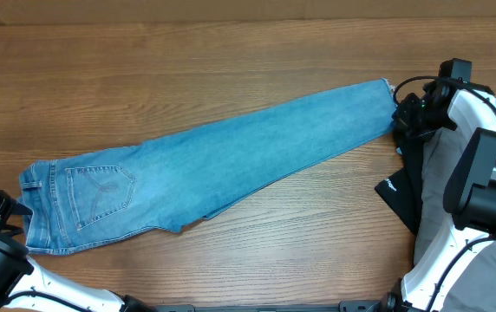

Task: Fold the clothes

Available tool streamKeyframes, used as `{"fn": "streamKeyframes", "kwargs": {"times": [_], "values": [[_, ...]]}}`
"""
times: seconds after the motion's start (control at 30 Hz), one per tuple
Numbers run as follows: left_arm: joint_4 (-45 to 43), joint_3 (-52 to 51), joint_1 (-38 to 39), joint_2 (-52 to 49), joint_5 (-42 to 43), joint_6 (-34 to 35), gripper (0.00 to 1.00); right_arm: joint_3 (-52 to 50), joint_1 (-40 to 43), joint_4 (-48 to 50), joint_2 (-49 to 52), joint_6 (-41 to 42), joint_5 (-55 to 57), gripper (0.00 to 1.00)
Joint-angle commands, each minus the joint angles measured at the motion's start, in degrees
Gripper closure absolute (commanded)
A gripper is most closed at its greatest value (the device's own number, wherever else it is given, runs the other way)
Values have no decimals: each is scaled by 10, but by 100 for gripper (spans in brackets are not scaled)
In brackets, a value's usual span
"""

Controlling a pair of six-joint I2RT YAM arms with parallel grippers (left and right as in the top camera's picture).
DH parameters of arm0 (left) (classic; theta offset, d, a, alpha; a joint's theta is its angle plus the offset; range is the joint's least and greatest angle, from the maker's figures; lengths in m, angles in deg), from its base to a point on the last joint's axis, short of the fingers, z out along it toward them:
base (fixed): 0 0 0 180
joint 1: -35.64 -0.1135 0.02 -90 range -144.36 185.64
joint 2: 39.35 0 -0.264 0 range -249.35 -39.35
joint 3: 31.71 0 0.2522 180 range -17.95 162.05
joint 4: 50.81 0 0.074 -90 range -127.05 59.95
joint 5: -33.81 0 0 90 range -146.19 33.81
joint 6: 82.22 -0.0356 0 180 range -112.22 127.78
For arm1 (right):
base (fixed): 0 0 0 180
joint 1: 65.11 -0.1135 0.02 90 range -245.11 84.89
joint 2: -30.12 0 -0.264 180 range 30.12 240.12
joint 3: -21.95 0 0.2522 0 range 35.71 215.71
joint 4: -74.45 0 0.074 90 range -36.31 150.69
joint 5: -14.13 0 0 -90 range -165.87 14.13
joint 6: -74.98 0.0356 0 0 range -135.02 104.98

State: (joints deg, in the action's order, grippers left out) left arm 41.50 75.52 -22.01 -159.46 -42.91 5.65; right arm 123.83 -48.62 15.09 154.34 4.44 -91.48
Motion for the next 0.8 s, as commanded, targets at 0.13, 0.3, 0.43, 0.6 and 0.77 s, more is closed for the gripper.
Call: {"fn": "streamKeyframes", "kwargs": {"times": [0.13, 0.3, 0.43, 0.6, 0.77], "values": [[-26, 12, -15, 51, 47, -57, 41, 0, 14, 1, -13, 3, 36, 96], [-31, 11, -13, 50, 71, -88, 35, 0, 14, 1, -13, 3, 36, 96], [-36, 11, -11, 48, 73, -95, 34, 0, 14, 5, -13, 6, 36, 96], [-38, -12, 6, 32, 60, -97, 42, 0, 14, 7, -13, 25, 36, 96], [-47, -40, 22, 32, 38, -92, 46, 0, 14, 7, -13, 33, 35, 96]]}}
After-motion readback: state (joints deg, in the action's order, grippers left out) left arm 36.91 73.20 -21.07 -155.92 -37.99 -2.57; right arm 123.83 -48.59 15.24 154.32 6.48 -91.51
